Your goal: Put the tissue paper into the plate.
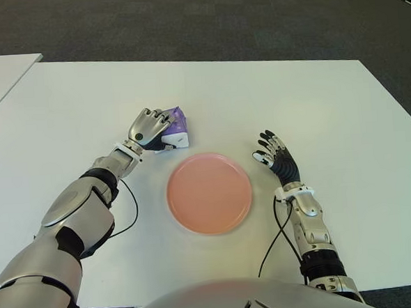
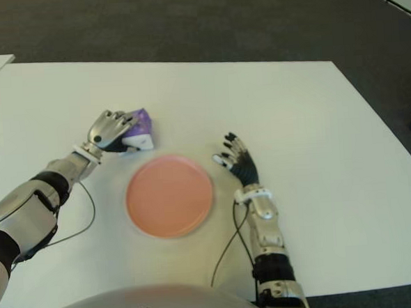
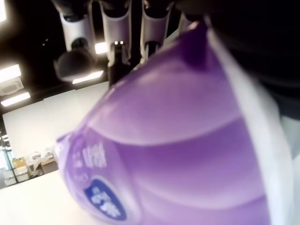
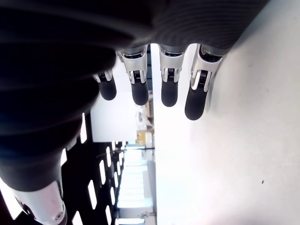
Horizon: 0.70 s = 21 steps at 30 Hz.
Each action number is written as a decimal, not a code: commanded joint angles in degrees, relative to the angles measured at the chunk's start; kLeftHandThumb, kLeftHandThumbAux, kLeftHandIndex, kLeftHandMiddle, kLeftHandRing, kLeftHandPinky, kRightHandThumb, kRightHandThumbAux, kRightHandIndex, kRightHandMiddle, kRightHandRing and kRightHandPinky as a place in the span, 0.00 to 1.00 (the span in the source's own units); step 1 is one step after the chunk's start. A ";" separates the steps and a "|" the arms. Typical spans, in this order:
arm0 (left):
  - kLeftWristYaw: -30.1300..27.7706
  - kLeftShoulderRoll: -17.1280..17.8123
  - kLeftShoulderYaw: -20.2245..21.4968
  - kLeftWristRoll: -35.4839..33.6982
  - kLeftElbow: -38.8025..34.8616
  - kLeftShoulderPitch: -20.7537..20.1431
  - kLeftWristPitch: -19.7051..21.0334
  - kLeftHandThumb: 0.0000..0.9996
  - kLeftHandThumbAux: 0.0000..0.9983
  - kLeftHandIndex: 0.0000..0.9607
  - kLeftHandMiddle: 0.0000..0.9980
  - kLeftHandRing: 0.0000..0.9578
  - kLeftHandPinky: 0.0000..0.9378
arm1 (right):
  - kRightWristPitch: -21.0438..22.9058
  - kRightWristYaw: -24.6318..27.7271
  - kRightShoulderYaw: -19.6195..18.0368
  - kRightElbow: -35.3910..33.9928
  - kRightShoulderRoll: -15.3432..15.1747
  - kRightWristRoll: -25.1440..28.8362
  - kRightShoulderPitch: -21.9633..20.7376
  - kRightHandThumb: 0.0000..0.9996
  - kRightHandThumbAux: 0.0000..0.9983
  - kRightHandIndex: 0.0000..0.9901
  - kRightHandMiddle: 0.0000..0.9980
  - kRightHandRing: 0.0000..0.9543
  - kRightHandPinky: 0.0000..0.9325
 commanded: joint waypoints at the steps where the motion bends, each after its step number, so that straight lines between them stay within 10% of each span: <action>1: 0.84 -0.20 0.54 -0.09 1.11 2.70 -1.77 0.75 0.70 0.46 0.86 0.89 0.89 | 3.61 0.11 -0.14 3.86 0.17 0.32 2.76 0.02 0.73 0.08 0.12 0.10 0.11; 21: 5.05 4.75 13.30 -8.34 -4.07 -6.33 -13.38 0.75 0.70 0.46 0.88 0.91 0.89 | 4.11 -0.35 0.39 3.08 0.41 0.10 2.86 0.04 0.73 0.08 0.11 0.10 0.12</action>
